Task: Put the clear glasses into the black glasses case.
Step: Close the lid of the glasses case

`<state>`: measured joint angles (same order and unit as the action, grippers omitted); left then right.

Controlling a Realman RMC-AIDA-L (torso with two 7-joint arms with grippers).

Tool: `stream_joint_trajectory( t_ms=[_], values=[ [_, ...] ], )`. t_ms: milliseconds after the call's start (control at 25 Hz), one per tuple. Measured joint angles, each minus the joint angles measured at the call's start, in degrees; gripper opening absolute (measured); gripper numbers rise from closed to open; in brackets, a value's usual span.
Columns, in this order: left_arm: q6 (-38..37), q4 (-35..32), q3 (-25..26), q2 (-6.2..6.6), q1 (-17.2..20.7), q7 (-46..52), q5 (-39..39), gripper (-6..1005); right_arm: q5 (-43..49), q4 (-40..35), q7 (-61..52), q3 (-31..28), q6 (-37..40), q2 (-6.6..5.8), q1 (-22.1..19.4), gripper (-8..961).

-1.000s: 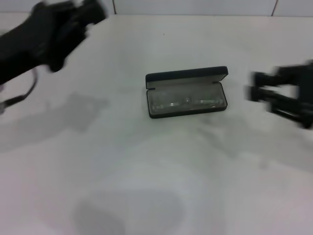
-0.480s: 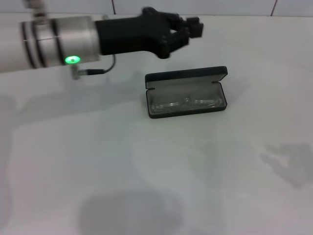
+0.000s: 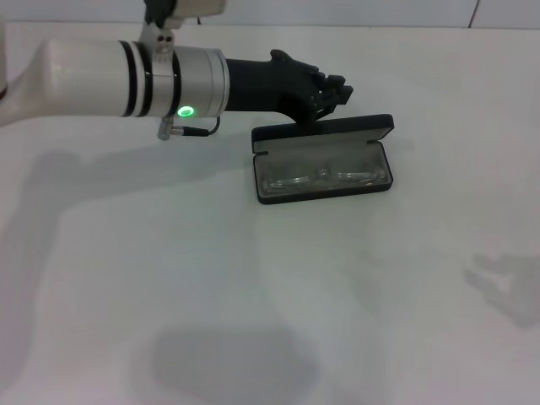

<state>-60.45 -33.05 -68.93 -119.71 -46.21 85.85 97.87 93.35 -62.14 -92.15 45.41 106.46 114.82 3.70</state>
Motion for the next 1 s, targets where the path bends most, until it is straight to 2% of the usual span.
stream_joint_trajectory(
  t_ms=[320,1000],
  values=[
    [3.2,1.4,-1.3,0.25,0.2,2.3,0.6,208,0.1,2.1,1.4,0.0,-0.4,-0.04,1.2,242],
    [3.5,2.5,-1.4,0.0,-0.2,2.3,3.5,299,0.1,6.7,3.5,-0.1,-1.9,-0.06,3.5,242]
  ],
)
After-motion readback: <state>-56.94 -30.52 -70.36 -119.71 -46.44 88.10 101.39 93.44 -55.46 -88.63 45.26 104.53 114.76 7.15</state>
